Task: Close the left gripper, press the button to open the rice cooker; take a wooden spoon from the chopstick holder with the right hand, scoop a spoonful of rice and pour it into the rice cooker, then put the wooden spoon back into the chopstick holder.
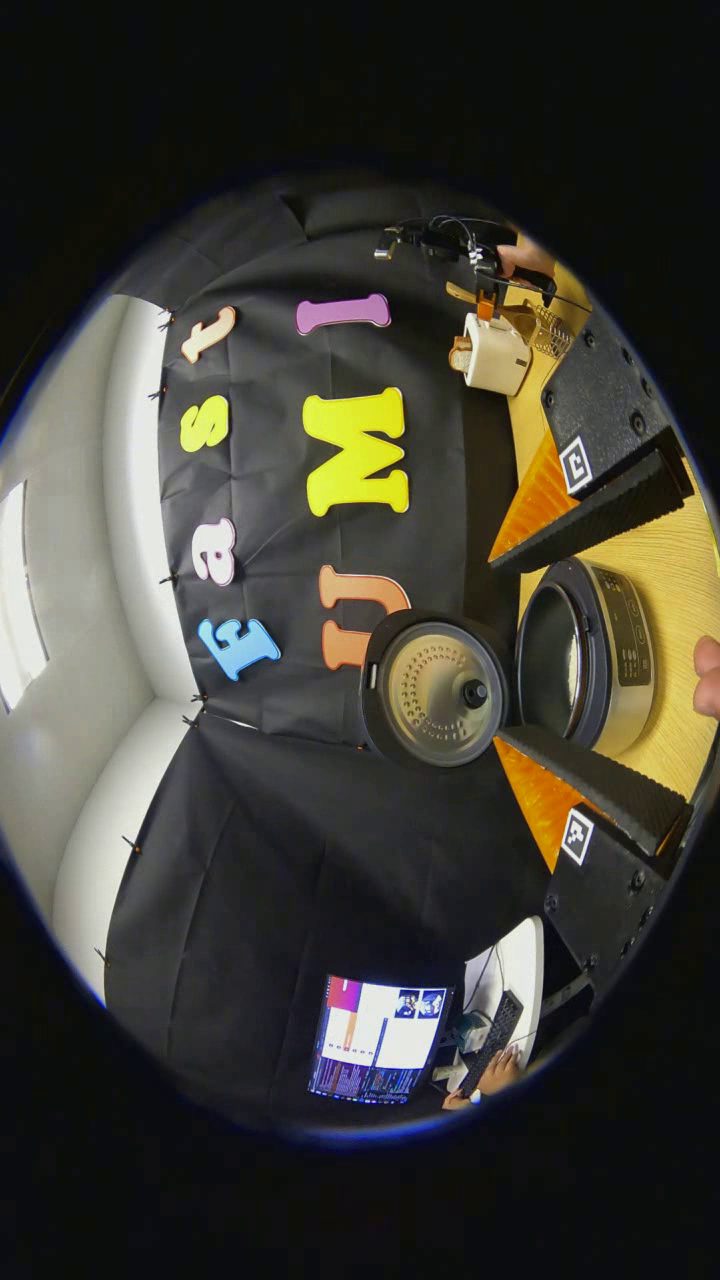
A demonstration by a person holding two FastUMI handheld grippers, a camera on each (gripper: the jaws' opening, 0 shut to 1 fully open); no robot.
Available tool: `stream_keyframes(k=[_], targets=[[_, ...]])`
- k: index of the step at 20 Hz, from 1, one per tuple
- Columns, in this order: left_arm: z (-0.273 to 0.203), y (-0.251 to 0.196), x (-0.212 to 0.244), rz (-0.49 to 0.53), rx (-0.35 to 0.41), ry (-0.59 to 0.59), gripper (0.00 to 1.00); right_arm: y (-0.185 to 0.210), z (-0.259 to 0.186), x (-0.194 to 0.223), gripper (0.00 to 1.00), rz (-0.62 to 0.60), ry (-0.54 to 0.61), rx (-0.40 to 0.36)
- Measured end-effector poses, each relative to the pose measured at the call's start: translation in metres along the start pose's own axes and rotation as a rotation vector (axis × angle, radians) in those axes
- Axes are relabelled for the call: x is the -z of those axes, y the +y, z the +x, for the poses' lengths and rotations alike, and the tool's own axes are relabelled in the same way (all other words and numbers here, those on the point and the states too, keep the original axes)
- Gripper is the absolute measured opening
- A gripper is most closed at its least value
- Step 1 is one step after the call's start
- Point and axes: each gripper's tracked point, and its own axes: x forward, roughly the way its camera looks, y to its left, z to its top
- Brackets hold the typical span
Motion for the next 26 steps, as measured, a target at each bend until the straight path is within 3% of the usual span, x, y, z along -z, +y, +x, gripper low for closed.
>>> stream_keyframes(k=[6,10,11,12,14,15,16,17,18,19,24,26], targets=[[0.0,-0.013,0.001,-0.017,0.027,0.002,0.98,-0.01,-0.001,0.013,0.05,0.023,0.041,0.005],[0.001,-0.018,0.004,-0.022,0.041,0.017,0.98,-0.014,-0.009,0.012,0.13,0.043,0.039,-0.012],[0.001,-0.018,0.004,-0.025,0.041,0.018,0.89,-0.017,-0.013,0.007,0.12,0.048,0.027,-0.01],[0.001,-0.018,0.004,-0.029,0.042,0.017,0.98,-0.017,-0.018,0.002,0.22,0.055,0.016,-0.018],[0.0,-0.02,0.003,-0.039,0.044,0.012,0.98,-0.02,-0.023,-0.002,0.44,0.054,0.003,-0.011],[0.0,-0.021,0.002,-0.044,0.043,0.014,0.89,-0.026,-0.026,-0.003,0.62,0.041,-0.004,0.011],[-0.001,-0.021,0.002,-0.049,0.043,0.017,0.98,-0.03,-0.029,-0.006,0.74,0.024,-0.017,0.027],[-0.002,-0.022,0.0,-0.052,0.043,0.014,0.98,-0.033,-0.033,-0.01,0.88,0.013,-0.029,0.035],[-0.003,-0.021,-0.002,-0.056,0.037,0.008,0.98,-0.037,-0.035,-0.013,0.88,0.009,-0.038,0.046],[-0.003,-0.02,-0.003,-0.062,0.031,0.004,0.98,-0.041,-0.038,-0.016,0.95,0.008,-0.049,0.053],[-0.004,-0.02,-0.006,-0.092,-0.011,0.011,0.98,-0.056,-0.057,-0.04,0.92,-0.051,-0.123,0.064],[-0.001,-0.015,-0.001,-0.075,-0.036,0.022,0.98,-0.054,-0.072,-0.057,0.96,-0.113,-0.17,0.048]])
